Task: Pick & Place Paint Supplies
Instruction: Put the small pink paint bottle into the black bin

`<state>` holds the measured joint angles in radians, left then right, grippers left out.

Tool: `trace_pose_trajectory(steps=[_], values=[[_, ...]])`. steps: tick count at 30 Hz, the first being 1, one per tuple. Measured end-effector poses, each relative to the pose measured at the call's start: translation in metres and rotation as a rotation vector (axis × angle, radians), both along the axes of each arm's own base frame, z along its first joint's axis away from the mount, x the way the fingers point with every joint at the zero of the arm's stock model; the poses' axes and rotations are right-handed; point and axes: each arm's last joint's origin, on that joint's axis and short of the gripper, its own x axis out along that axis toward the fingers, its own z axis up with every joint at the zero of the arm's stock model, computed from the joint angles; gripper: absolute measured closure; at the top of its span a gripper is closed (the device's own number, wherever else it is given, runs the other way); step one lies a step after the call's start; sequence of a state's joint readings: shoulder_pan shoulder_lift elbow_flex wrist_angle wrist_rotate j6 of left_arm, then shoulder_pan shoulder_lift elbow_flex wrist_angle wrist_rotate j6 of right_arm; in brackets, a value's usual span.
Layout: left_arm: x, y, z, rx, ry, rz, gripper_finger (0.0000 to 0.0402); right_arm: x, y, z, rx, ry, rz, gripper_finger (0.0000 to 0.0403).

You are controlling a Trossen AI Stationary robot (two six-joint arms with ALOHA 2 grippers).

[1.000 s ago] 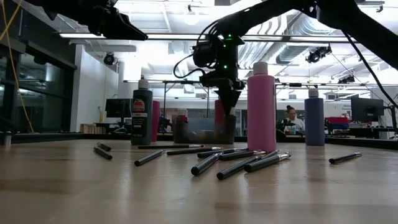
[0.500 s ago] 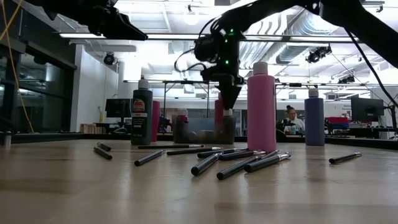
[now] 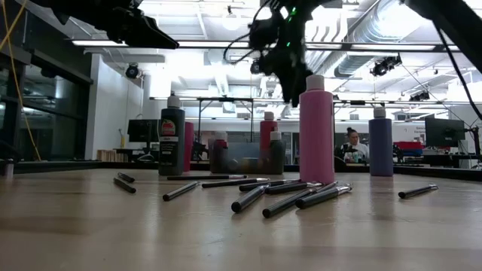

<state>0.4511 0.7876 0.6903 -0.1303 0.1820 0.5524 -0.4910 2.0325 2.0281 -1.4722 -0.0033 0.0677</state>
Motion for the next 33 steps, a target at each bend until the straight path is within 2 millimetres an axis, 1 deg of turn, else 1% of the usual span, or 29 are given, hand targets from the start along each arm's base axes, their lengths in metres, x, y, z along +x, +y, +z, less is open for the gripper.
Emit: trace_pose_trajectory(steps=[6,8,10,12,15,20,23,27,33], values=[[0.000,0.000,0.000,0.000,0.000,0.001,0.0249,-0.018,0.028,0.030,0.036,-0.001,-0.016,0.0160],[0.000,0.000,0.000,0.000,0.000,0.001,0.0249,-0.029,0.040,0.040,0.042,-0.026,-0.052,0.0160],[0.000,0.000,0.000,0.000,0.000,0.000,0.0249,-0.039,0.056,0.044,0.066,-0.029,-0.077,0.0160],[0.000,0.000,0.000,-0.001,0.001,0.000,0.0249,-0.053,0.071,0.041,0.084,-0.001,-0.126,0.0160],[0.000,0.000,0.000,0.000,0.000,0.000,0.0249,-0.071,0.097,0.028,0.110,0.050,-0.227,0.0160],[0.000,0.000,0.000,0.000,0.000,0.000,0.0249,-0.104,0.145,0.015,0.196,0.103,-0.397,0.0160],[0.000,0.000,0.000,0.000,0.000,0.000,0.0249,-0.118,0.171,0.007,0.198,0.123,-0.496,0.0160],[0.000,0.000,0.000,0.000,0.000,0.000,0.0249,-0.136,0.205,0.000,0.214,0.150,-0.566,0.0160],[0.000,0.000,0.000,0.000,0.000,0.001,0.0249,-0.149,0.247,-0.013,0.188,0.188,-0.565,0.0160]])
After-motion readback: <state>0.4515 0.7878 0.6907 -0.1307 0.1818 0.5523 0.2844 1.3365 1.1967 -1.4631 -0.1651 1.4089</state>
